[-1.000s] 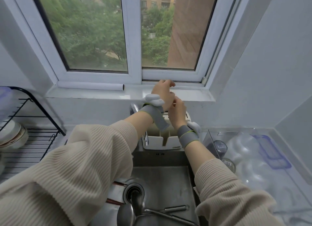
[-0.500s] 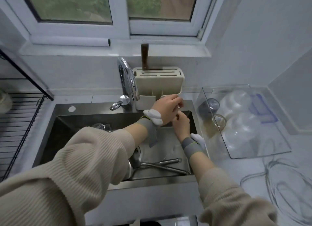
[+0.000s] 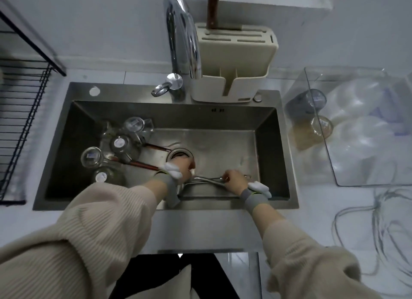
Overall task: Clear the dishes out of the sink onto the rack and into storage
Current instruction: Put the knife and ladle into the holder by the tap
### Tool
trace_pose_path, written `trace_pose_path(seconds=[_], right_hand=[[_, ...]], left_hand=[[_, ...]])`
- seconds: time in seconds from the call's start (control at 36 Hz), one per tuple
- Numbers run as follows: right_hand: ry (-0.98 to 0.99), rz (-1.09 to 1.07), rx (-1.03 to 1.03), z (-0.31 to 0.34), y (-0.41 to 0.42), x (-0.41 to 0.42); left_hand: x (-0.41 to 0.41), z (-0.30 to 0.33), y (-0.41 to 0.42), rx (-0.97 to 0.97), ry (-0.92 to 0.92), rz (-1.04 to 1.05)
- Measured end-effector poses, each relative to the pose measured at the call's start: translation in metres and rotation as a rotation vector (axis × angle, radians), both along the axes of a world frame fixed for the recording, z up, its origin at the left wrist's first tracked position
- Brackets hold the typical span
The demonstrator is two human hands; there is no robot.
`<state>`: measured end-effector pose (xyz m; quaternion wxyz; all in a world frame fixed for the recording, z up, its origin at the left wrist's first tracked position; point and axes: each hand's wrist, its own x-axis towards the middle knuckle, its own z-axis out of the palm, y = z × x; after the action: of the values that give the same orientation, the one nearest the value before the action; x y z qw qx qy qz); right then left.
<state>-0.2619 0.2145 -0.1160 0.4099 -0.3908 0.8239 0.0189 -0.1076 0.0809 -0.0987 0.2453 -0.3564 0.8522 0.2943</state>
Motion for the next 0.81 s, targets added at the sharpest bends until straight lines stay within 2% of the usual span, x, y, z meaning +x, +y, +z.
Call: trace_pose_path(seconds=[0.17,0.39,0.53,0.81], right_hand=[[0.079,0.137,0.08,-0.021,-0.007,0.004],[0.099,0.308,0.187,-0.042,-0.024,0.018],[0.129,0.336,0.214,-0.054,-0.021,0.016],[0.141,0.327,0.291,-0.072,-0.032,0.015]], left_hand=[[0.031,-0.029,-0.002,0.02,-0.069,0.159],[0.026,-0.048,0.005,0.126,-0.076,0.136],[0.013,-0.054,0.017,0.09,-0.076,0.118],[-0.023,-0.075,0.051,0.246,-0.115,0.305]])
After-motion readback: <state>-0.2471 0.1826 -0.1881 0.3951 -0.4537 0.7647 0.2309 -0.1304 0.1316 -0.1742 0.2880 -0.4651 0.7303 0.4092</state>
